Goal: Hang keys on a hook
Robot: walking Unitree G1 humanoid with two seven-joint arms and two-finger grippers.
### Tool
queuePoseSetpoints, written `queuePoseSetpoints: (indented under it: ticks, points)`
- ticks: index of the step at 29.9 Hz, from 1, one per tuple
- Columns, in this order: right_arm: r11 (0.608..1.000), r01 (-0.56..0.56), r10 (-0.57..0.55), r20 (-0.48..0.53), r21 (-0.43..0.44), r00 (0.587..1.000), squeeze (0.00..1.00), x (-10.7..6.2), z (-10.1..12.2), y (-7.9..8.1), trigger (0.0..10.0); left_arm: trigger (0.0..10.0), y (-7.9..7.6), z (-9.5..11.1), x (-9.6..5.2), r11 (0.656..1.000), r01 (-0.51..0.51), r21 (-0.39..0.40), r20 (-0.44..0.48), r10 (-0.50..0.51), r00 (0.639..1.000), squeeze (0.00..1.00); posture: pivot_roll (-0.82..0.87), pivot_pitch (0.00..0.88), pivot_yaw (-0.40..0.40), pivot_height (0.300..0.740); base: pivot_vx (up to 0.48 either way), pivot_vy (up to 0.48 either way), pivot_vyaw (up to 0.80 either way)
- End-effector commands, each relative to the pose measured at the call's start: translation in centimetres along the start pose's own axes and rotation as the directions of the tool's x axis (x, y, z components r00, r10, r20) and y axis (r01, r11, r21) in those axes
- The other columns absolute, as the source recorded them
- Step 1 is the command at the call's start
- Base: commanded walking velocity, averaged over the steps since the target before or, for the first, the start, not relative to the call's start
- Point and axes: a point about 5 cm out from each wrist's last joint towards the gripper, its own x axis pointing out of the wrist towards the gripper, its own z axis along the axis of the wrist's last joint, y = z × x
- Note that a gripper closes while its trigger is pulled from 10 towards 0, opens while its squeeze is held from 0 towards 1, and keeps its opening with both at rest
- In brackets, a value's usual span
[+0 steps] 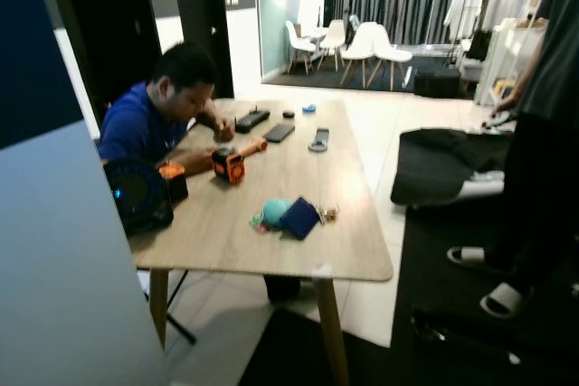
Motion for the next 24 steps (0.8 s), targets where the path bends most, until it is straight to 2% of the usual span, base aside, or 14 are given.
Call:
queuePoseSetpoints:
  ticks: [1,18,24]
  points:
    - [1.0,-0.014,0.014,-0.018,0.005,1.0,0.0,-0.01,-0.59,0.69,10.0,10.0,0.52,-0.58,-0.34,1.0,-0.022,0.001,-0.017,0.022,1.0,0.0,0.08,0.004,0.023,0.74,0.0,0.0,0.0]
    - [1.0,-0.013,0.013,-0.019,-0.009,1.0,0.0,0.02,-0.55,0.78,10.0,10.0,0.29,-0.33,-0.4,0.999,-0.022,-0.026,0.031,0.023,0.999,0.0,0.08,0.01,0.023,0.74,0.0,0.0,0.0]
    - [1.0,-0.01,0.009,-0.023,-0.012,1.0,0.0,-0.05,-0.72,0.67,10.0,10.0,-0.01,-0.17,-0.33,1.0,0.006,-0.004,0.039,-0.006,0.999,0.0,0.07,0.014,0.024,0.74,0.0,0.0,0.0]
